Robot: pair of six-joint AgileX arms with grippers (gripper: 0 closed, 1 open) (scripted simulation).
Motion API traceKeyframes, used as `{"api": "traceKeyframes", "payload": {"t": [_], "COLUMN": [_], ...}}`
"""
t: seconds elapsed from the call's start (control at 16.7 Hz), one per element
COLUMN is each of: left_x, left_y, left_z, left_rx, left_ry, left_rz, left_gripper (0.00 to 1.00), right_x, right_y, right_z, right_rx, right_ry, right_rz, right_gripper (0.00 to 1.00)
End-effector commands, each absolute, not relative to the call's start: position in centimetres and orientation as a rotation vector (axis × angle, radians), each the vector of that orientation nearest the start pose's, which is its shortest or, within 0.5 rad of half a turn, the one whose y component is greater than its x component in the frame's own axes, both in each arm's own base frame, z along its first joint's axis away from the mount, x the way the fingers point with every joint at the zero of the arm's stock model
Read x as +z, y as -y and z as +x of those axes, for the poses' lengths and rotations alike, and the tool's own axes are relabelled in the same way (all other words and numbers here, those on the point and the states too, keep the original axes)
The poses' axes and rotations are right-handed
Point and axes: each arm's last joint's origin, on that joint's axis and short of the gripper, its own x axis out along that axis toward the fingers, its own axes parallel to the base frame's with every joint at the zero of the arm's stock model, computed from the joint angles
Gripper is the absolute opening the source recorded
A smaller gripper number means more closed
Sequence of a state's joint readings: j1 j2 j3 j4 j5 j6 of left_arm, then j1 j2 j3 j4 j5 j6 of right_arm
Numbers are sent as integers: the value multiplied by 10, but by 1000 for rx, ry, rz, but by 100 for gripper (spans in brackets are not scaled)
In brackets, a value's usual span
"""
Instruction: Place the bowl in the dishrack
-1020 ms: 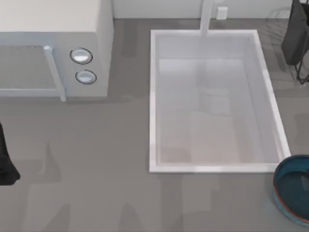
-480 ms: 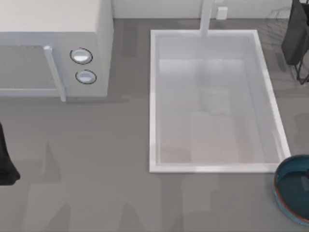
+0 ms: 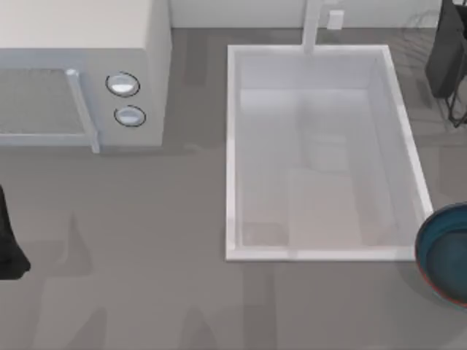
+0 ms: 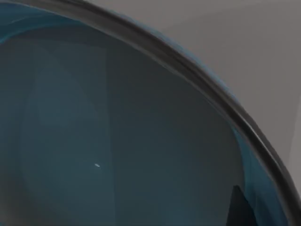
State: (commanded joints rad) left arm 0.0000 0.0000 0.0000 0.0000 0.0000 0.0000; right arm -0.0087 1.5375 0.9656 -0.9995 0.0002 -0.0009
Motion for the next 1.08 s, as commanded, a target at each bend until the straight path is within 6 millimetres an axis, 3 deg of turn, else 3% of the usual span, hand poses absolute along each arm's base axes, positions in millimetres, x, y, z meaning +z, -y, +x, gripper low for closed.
{"api": "traceKeyframes", "payload": {"t": [0.24,0.54,0.66,1.08], "left_x": [160,160,160,160], "left_y": [1,1,1,1], "left_z": [106,106,106,106], "left_rx": [0,0,0,0], "left_ry": [0,0,0,0], "left_rz": [0,0,0,0], "left_gripper": [100,100,100,100], "right_x": [248,319,329,330], "right_y": [1,1,1,3], "right_z": [256,238,234,235], "right_rx": [-7,-8,-8,-6], "right_ry": [-1613,-1582,-1569,-1531], "right_rz": [7,7,7,31], "right_gripper": [0,0,0,0]}}
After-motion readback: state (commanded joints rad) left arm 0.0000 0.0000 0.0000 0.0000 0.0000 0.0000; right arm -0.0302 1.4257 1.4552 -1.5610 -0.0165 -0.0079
